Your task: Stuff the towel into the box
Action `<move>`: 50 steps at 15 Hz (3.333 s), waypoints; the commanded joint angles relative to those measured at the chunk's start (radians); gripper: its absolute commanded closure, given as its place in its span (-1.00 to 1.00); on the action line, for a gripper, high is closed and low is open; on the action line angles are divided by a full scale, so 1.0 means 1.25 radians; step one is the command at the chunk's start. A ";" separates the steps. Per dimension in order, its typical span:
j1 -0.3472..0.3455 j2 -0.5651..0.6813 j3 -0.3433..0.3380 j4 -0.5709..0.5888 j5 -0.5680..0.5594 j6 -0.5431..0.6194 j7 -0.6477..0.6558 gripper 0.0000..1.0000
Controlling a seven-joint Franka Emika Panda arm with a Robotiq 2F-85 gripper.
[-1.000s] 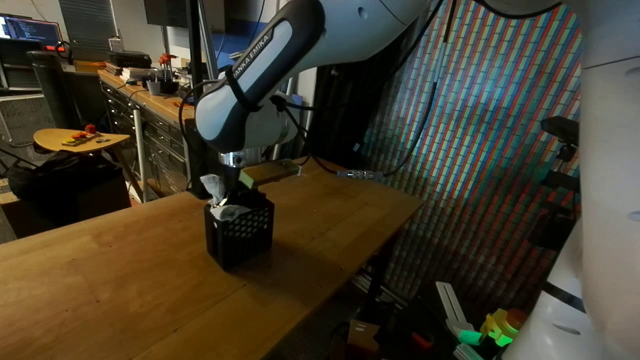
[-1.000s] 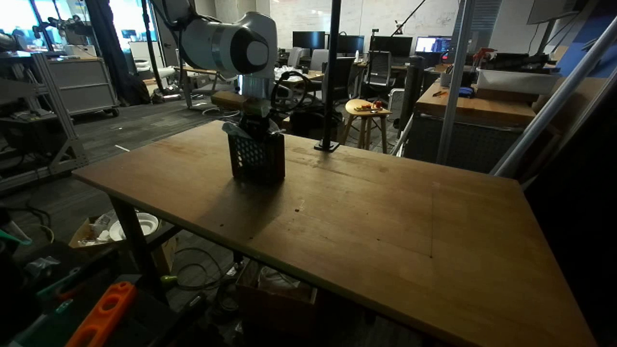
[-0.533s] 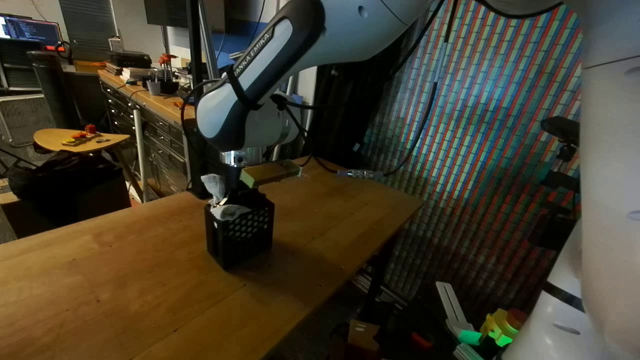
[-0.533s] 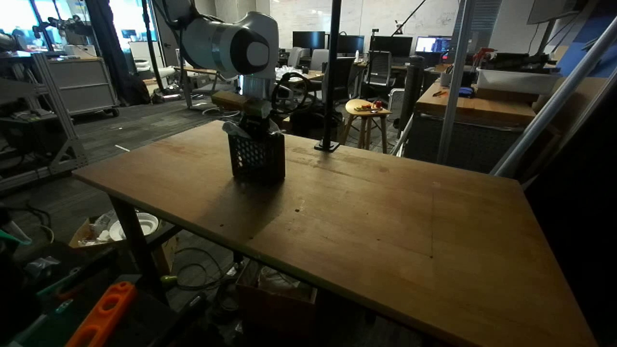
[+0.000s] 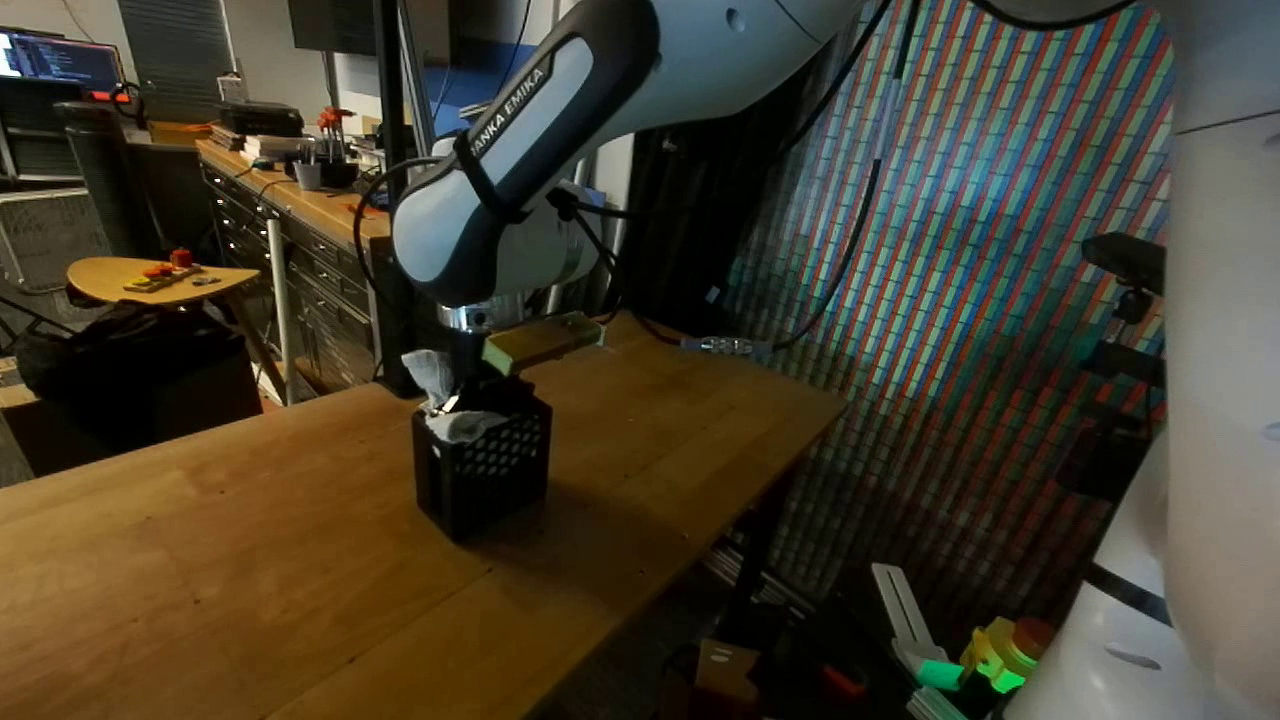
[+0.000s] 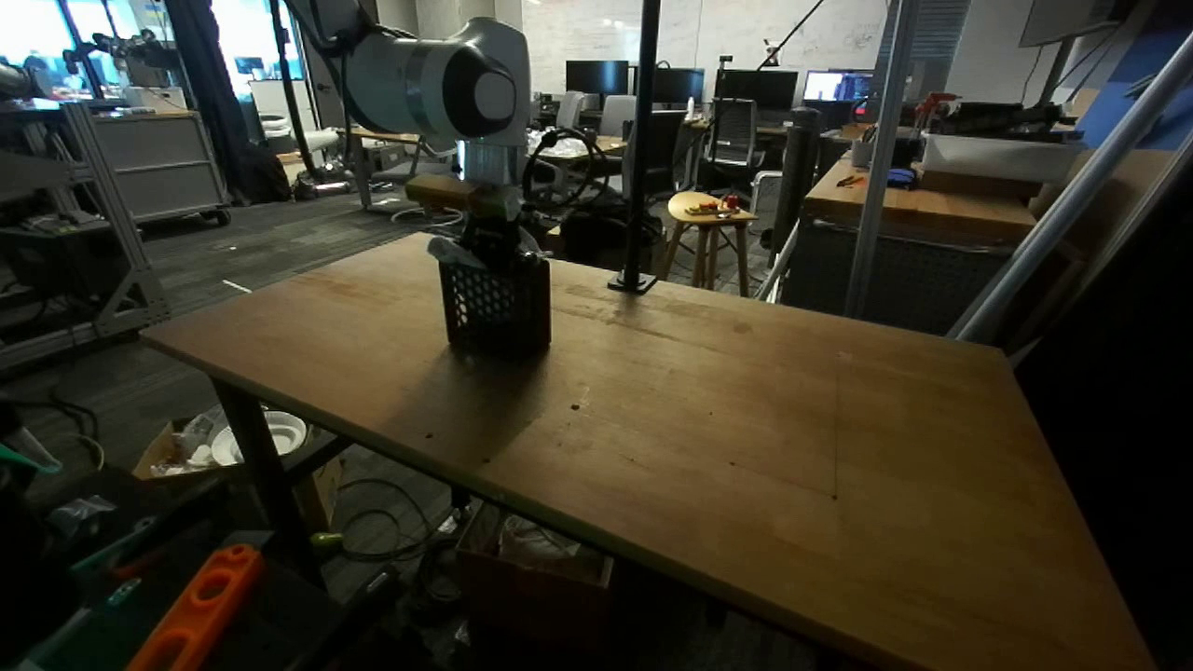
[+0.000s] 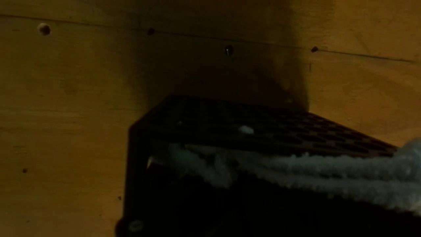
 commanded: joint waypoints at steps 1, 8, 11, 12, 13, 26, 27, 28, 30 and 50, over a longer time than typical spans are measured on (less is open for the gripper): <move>0.021 -0.038 -0.014 -0.012 -0.050 -0.037 0.036 0.76; 0.029 -0.087 -0.020 0.002 -0.124 -0.100 0.065 0.76; 0.028 -0.117 -0.022 0.006 -0.155 -0.124 0.076 0.75; 0.028 -0.127 -0.022 0.009 -0.168 -0.132 0.080 0.75; 0.027 -0.137 -0.022 0.012 -0.177 -0.139 0.082 0.75; 0.040 -0.131 -0.004 0.143 -0.239 -0.162 0.049 0.75; 0.041 -0.128 -0.002 0.152 -0.237 -0.160 0.041 0.76; 0.042 -0.126 0.001 0.160 -0.233 -0.159 0.028 0.75; 0.039 -0.126 0.007 0.160 -0.216 -0.136 -0.008 0.74; 0.003 -0.100 0.043 0.147 -0.069 -0.085 -0.396 -0.33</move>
